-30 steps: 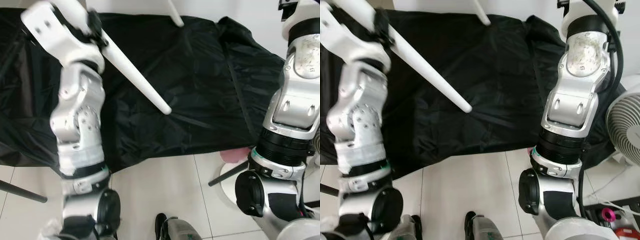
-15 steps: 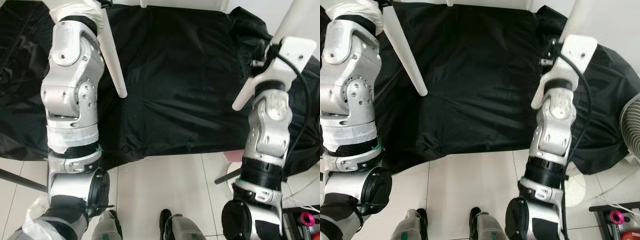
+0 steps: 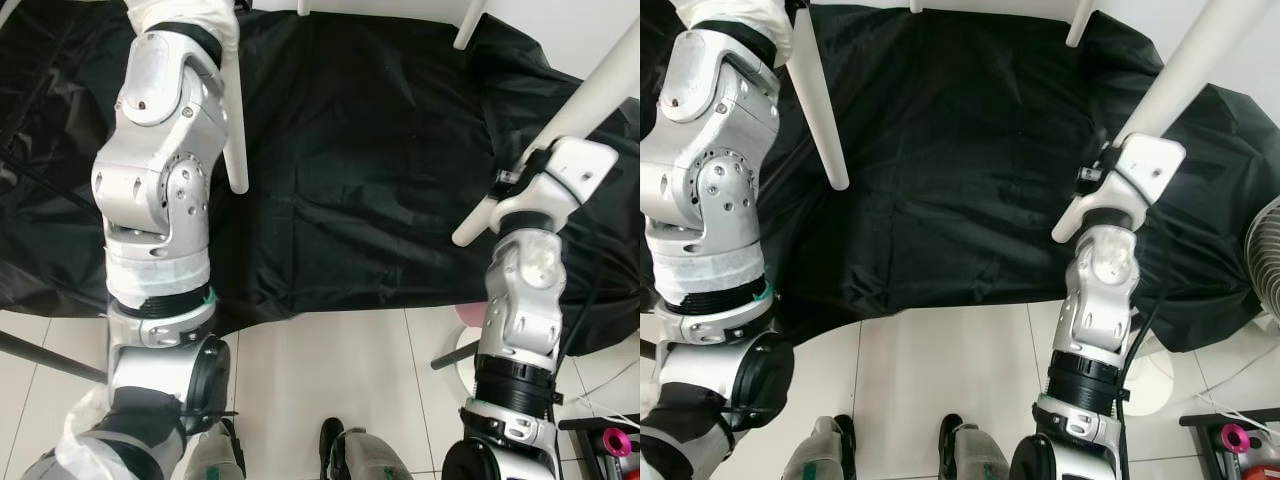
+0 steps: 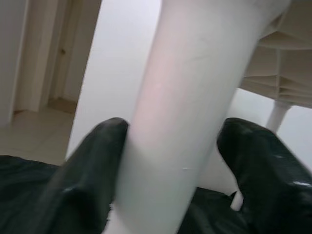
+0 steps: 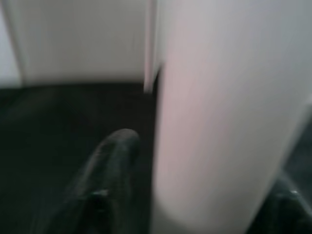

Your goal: Building children table

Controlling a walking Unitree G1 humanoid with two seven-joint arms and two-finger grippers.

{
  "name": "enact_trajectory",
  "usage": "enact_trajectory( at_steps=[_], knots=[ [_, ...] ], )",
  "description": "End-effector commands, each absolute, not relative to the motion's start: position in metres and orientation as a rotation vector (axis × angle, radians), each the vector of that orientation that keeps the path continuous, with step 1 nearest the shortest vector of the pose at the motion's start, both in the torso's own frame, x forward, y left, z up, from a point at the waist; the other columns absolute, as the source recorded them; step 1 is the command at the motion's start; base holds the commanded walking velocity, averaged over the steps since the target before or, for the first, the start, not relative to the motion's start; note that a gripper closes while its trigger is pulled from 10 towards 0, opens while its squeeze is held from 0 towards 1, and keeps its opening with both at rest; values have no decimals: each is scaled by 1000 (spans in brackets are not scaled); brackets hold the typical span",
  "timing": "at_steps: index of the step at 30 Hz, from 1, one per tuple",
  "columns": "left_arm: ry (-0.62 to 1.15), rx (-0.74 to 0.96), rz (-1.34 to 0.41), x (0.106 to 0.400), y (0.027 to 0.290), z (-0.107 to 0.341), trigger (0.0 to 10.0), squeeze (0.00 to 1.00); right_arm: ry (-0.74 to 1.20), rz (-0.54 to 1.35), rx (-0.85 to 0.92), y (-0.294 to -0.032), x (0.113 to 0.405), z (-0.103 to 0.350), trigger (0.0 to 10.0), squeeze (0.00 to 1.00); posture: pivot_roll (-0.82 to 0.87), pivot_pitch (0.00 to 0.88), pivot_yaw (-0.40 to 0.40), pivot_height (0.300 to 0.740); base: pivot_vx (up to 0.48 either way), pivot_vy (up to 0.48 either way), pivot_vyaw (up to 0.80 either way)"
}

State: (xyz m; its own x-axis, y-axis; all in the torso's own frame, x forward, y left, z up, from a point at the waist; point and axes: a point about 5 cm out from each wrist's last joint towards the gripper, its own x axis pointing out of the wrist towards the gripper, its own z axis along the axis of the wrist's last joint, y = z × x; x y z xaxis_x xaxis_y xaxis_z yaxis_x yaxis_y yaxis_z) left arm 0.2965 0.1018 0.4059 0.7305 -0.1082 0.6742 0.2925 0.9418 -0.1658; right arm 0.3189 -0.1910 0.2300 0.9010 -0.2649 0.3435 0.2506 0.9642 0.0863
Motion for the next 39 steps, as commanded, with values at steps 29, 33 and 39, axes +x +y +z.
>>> enact_trajectory(
  at_steps=[29,33,39],
  knots=[
    [-571,90,-442,276,132,306,10000,0,-403,-133,116,-174,293,188,10000,0,101,208,-57,740,0,0,0],
    [-548,93,-457,271,132,294,10000,0,-395,-142,119,-173,287,183,10000,0,102,203,-57,740,0,0,0],
    [-502,80,-469,261,128,270,10000,0,-379,-125,104,-169,274,173,10000,0,102,192,-52,740,0,0,0]
  ],
)
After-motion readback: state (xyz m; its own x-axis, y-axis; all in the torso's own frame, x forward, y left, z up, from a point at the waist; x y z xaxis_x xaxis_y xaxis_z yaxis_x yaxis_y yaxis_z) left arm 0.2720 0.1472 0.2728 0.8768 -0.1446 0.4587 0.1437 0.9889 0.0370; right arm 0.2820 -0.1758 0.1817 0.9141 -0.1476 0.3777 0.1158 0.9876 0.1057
